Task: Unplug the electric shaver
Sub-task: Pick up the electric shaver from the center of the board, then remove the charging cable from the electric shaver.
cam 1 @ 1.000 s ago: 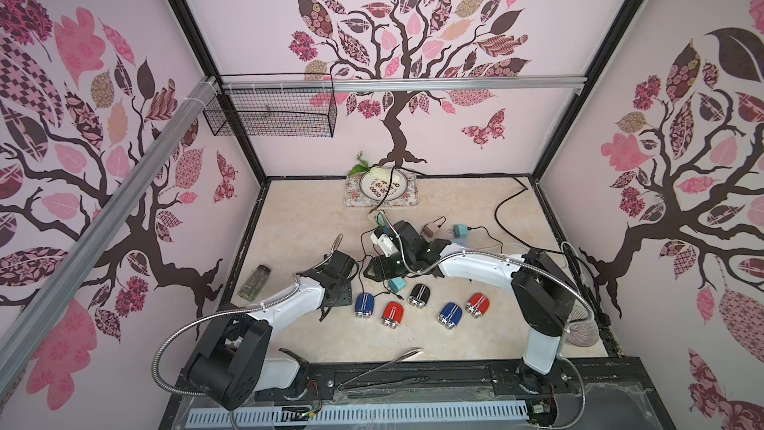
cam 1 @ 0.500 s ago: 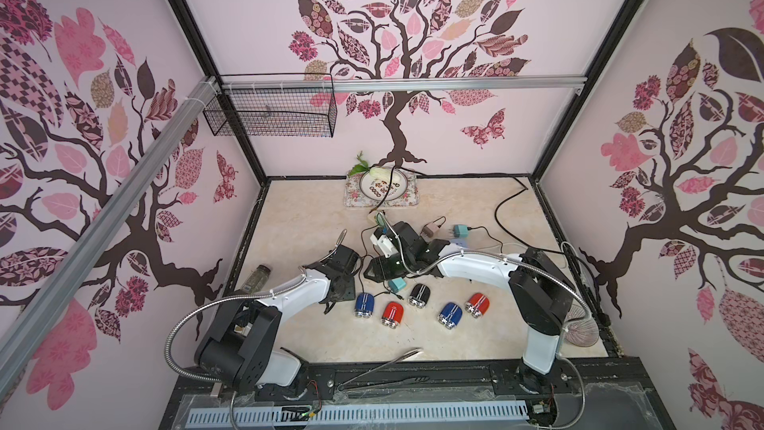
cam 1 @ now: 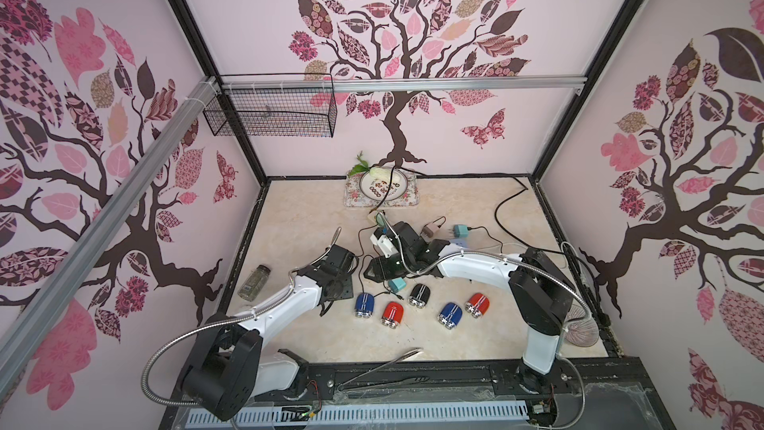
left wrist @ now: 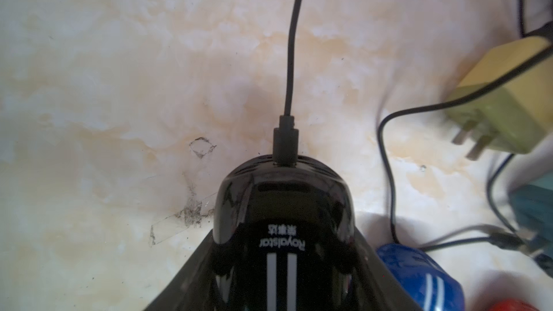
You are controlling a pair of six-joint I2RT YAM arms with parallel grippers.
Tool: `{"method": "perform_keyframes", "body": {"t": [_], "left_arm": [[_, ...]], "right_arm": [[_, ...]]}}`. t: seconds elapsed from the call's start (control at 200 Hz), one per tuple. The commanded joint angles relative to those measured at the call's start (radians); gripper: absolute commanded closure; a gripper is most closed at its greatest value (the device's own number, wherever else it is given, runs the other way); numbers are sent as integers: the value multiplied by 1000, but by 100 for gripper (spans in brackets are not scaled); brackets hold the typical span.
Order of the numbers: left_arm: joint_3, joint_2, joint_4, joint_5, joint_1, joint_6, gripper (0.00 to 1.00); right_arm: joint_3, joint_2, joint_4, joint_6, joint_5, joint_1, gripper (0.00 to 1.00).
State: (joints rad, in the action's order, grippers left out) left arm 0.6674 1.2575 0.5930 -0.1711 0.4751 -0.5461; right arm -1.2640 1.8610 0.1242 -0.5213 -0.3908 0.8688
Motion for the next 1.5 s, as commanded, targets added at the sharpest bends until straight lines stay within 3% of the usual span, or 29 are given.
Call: {"method": "perform_keyframes", "body": {"t": [0.0,0.255,0.49,0.69,1.08,1.496], "left_arm": [[-17,-56,-16,19,-14,18,73],[-43,-121,-54,169,-111,31,81],[-55,-184,-74,200,-118,53,92],[-57,-217,-100,254,-120,60,98],[-82,-263,-201,396,-122,59,98],[-98,-267,-270,478,-124,46,98]], "right_arm": [[-18,15,-44,-21,-25,-5,45],[-74,74,-231,-184,-197,-29,45],[-138,168,-369,-321,-311,-48,47],[-217,219,-341,-324,-320,-50,47],[-200,223,-330,-306,-330,-91,47],[-202,235,-305,-278,-350,-94,57]]}}
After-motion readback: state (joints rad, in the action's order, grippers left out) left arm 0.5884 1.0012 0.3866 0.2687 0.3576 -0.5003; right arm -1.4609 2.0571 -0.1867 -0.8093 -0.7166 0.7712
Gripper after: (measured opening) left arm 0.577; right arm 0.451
